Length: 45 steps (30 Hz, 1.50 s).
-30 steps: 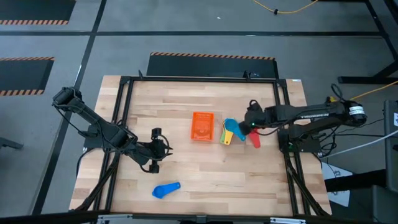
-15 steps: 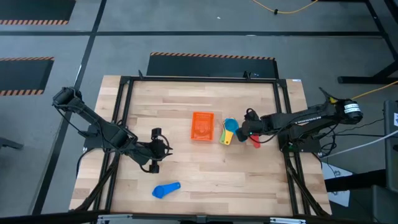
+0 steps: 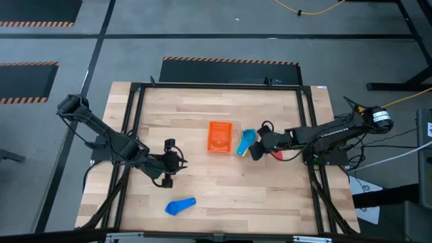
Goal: Nest measuring cups in basket
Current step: Stack the red measuring cup on top of the light blue measuring cup
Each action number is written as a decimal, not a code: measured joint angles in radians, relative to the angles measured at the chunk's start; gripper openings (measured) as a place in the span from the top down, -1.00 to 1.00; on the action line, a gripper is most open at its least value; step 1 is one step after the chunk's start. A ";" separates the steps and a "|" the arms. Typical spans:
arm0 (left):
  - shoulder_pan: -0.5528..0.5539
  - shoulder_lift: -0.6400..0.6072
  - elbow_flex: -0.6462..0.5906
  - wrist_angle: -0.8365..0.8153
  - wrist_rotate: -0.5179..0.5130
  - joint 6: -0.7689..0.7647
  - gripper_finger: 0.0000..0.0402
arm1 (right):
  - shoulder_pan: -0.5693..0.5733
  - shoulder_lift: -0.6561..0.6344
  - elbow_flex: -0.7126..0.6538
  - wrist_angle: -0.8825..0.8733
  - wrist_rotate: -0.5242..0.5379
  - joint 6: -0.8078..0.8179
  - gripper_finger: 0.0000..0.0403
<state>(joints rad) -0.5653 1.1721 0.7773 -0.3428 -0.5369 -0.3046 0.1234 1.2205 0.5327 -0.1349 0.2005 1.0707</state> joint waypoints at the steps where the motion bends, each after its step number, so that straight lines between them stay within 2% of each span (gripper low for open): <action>1: 0.000 0.000 0.000 0.000 0.000 0.000 0.60 | 0.003 0.000 0.000 0.005 -0.009 -0.001 0.58; 7: 0.000 0.000 0.000 0.000 0.000 -0.003 0.60 | 0.008 -0.023 0.000 -0.026 -0.020 -0.011 0.58; 13: 0.000 0.000 0.000 0.000 0.000 -0.003 0.60 | 0.008 -0.137 0.001 -0.079 -0.018 -0.078 0.58; 22: 0.000 0.000 0.000 0.000 0.000 -0.003 0.60 | -0.002 -0.377 0.001 -0.343 0.092 -0.200 0.58; 28: 0.000 0.000 0.000 0.000 0.000 0.000 0.60 | -0.085 -0.481 0.002 -0.508 0.119 -0.314 0.58; 32: 0.000 0.000 0.000 0.000 -0.001 0.000 0.60 | -0.166 -0.497 0.002 -0.585 0.099 -0.409 0.58; 37: 0.000 0.000 0.000 0.000 -0.001 0.000 0.60 | -0.272 -0.485 0.002 -0.651 0.002 -0.554 0.58; 40: 0.000 0.000 0.000 0.000 -0.001 0.000 0.60 | -0.324 -0.463 0.002 -0.677 -0.019 -0.617 0.58; 45: 0.000 0.000 0.000 0.000 -0.001 0.000 0.60 | -0.380 -0.409 0.002 -0.677 -0.040 -0.648 0.58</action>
<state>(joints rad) -0.5652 1.1721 0.7773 -0.3428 -0.5377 -0.3042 -0.2563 0.8119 0.5352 -0.8123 0.1604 0.4230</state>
